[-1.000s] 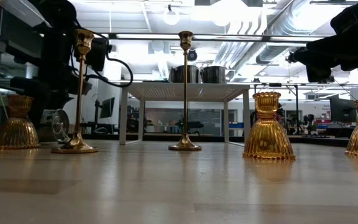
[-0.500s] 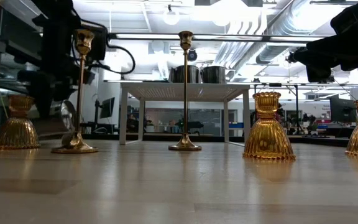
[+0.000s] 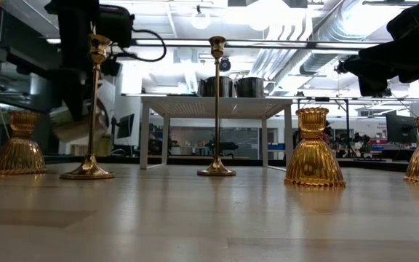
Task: Pick & Place candle stick holders
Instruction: Put the silver scented candle aligned with the other silver scented candles on the shelf
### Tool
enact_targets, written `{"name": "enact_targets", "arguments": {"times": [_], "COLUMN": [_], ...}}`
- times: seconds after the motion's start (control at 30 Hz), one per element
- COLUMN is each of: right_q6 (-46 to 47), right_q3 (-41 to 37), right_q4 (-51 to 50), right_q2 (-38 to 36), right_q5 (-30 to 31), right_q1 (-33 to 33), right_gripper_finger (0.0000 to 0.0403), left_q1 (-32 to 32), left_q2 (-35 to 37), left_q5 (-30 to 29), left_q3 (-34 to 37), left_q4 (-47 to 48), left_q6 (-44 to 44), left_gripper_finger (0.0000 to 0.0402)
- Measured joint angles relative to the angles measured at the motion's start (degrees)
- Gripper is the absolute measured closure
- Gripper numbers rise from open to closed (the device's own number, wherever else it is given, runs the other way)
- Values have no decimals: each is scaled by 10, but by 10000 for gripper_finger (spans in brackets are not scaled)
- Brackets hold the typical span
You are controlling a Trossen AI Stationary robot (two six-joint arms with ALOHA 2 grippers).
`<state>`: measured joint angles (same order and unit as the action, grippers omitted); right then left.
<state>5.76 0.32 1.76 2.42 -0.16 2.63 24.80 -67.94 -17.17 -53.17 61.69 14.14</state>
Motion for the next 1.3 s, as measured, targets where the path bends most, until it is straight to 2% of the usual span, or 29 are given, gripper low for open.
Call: {"name": "enact_targets", "arguments": {"times": [0.27,0.47,0.63,0.8,1.03,1.3], "right_q6": [0,0,0,0,0,0], "right_q3": [0,0,0,0,0,0], "right_q4": [0,0,0,0,0,0], "right_q2": [0,0,0,0,0,0], "right_q5": [0,0,0,0,0,0], "right_q1": [0,0,0,0,0,0], "right_gripper_finger": [238,238,238,238,238,238], "left_q1": [3,45,77,94,94,93], "left_q2": [11,35,42,42,34,-30], "left_q5": [-41,-54,-51,-33,-9,13], "left_q3": [-56,-105,-152,-187,-182,-174], "left_q4": [27,27,-10,-87,-239,-371], "left_q6": [-9,-21,-24,-13,-36,-79], "left_gripper_finger": [73,73,73,73,73,73]}}
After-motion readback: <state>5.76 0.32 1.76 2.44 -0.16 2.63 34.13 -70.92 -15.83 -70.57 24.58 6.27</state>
